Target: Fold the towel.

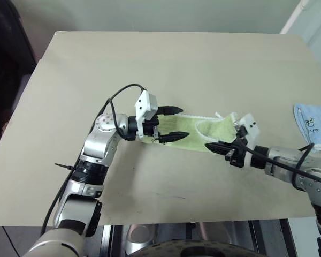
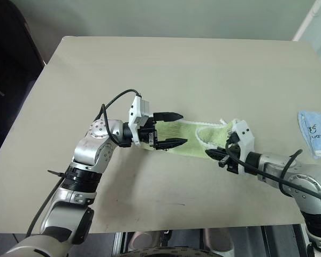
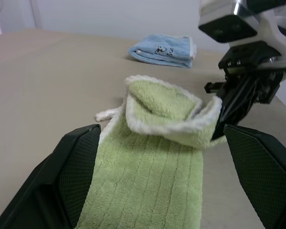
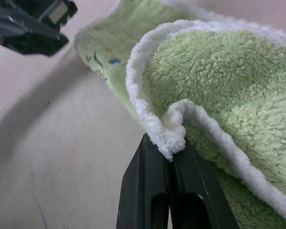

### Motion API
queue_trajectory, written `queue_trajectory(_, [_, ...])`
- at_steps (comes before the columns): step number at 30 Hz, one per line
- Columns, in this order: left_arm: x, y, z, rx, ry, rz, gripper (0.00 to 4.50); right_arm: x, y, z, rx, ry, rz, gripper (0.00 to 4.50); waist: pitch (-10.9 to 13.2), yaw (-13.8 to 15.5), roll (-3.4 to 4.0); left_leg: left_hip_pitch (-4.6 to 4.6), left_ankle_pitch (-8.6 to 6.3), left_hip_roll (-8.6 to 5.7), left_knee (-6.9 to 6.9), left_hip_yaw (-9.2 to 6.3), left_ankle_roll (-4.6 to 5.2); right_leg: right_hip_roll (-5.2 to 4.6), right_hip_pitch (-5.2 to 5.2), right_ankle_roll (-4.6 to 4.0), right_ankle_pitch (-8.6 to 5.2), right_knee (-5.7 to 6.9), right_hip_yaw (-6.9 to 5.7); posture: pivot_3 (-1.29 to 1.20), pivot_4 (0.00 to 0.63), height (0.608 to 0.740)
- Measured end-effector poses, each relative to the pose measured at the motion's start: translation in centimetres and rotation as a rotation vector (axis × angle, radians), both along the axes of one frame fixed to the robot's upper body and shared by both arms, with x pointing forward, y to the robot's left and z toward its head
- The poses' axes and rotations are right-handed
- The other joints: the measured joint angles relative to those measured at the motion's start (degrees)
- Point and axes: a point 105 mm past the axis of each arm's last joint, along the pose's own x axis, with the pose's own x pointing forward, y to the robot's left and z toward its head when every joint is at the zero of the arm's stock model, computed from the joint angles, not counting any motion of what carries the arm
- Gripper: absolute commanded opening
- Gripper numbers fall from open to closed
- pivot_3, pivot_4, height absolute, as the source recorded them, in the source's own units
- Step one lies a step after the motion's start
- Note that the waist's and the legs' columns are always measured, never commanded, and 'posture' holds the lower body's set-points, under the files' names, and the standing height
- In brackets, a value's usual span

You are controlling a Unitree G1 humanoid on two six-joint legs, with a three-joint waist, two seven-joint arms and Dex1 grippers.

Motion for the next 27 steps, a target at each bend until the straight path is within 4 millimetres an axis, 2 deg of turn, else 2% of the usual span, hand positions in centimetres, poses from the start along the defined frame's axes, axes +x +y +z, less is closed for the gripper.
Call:
queue_trajectory(3, [0.0,0.0,0.0,0.000,-0.001,0.001,4.50,0.6,-0.5,-0.5,-0.035,0.002,-0.029,0.95,0.00,0.03,0.00,-0.01,0.01,0.00,0.06,0.00,0.03,-0.01,0.03,-0.06,0.00,-0.01,0.00,0.00,0.150,0.740])
queue_trajectory(7, [0.0,0.0,0.0,0.001,-0.003,0.001,4.50,0.7,-0.6,-0.7,-0.038,0.005,-0.032,2.31,0.00,0.01,0.00,-0.02,0.01,0.00,0.08,0.01,0.03,0.00,0.02,-0.12,0.00,-0.01,0.01,0.00,0.150,0.740])
queue_trajectory(12, [0.0,0.1,0.1,0.004,-0.014,0.002,4.50,0.3,-0.3,0.4,0.011,-0.023,-0.001,4.14,0.00,0.02,0.00,-0.04,0.02,-0.01,0.09,0.02,0.03,0.01,0.02,-0.30,-0.10,-0.02,0.01,0.00,0.150,0.740])
queue_trajectory(13, [0.0,0.1,0.1,0.005,-0.016,0.003,4.50,0.3,-0.3,0.6,0.014,-0.030,0.000,4.39,0.00,0.01,0.00,-0.04,0.02,-0.01,0.10,0.02,0.03,0.01,0.02,-0.30,-0.11,-0.02,0.01,0.00,0.150,0.740])
queue_trajectory(16, [0.1,0.2,-0.1,0.010,-0.015,0.007,4.50,0.2,-0.3,1.4,0.046,-0.048,0.008,4.46,0.00,0.02,0.00,-0.04,0.02,-0.01,0.12,0.02,0.02,0.01,0.02,-0.32,-0.12,-0.01,0.01,0.00,0.150,0.740])
queue_trajectory(20, [0.2,0.2,-0.2,0.012,-0.016,0.010,4.50,-0.2,-1.1,4.1,0.102,-0.121,0.016,4.46,0.00,0.07,0.00,-0.08,0.03,-0.02,0.14,0.03,0.01,0.01,0.04,-0.33,-0.15,-0.03,0.02,0.00,0.150,0.740])
queue_trajectory(22, [0.2,0.2,-0.2,0.011,-0.019,0.010,4.50,-0.2,-2.8,4.9,0.064,-0.152,-0.025,4.46,0.00,0.20,0.00,-0.08,0.02,-0.03,0.15,0.02,0.02,-0.01,0.08,-0.30,-0.19,-0.04,0.02,0.00,0.150,0.740])
queue_trajectory(25, [0.3,0.3,-0.2,0.011,-0.022,0.013,4.50,-0.4,-5.8,4.7,-0.042,-0.135,-0.098,4.46,0.00,0.31,0.00,-0.10,-0.03,-0.04,0.17,0.02,-0.02,-0.04,0.07,-0.31,-0.25,-0.04,0.03,0.00,0.150,0.740])
queue_trajectory(27, [0.3,0.3,-0.2,0.010,-0.023,0.012,4.50,-0.8,-7.4,4.2,-0.067,-0.089,-0.127,4.08,0.00,0.24,-0.01,-0.10,-0.08,-0.03,0.16,0.03,-0.09,-0.02,0.06,-0.31,-0.27,-0.04,0.03,0.00,0.150,0.740])
